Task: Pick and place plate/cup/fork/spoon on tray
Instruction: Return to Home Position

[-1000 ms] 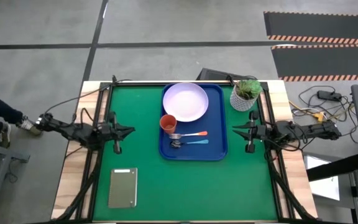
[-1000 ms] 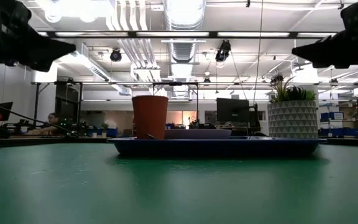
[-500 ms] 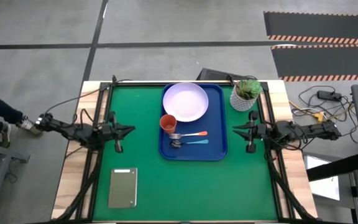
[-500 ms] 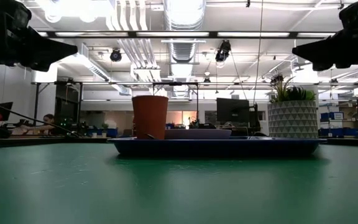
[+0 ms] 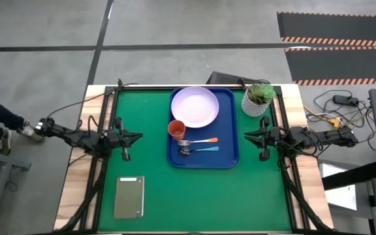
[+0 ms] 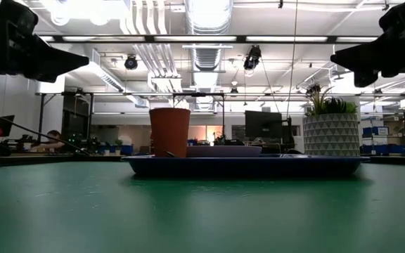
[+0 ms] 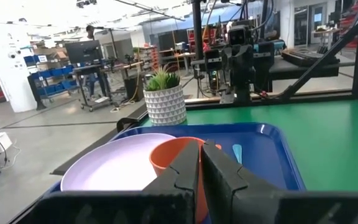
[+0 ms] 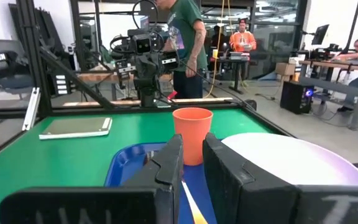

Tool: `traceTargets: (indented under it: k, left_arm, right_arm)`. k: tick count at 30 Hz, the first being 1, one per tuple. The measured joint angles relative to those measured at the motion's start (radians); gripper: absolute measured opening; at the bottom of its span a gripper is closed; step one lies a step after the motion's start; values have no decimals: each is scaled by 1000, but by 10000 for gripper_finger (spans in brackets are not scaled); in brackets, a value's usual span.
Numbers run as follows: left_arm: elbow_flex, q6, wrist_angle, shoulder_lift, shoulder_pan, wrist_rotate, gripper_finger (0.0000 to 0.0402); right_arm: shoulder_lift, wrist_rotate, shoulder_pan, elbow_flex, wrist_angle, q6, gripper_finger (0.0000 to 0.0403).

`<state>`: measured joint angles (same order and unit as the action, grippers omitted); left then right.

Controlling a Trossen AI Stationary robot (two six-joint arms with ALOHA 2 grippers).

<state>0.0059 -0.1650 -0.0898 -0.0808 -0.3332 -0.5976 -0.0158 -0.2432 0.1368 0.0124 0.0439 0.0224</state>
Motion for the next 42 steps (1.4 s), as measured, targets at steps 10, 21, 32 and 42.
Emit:
traceTargets:
  k: [10,21,32,42]
  left_arm:
    - [-1,0,0,-33,0,-1,0]
    - [-1,0,0,-86,0,-1,0]
    - [-2,0,0,-143,0,-1,0]
    - [-2,0,0,-192,0,-1,0]
  right_arm:
    - [-6,0,0,0,-1,14,52]
    - [-7,0,0,0,-1,13,52]
    - [-6,0,0,-1,-1,14,52]
    - [-6,0,0,-1,-1,14,52]
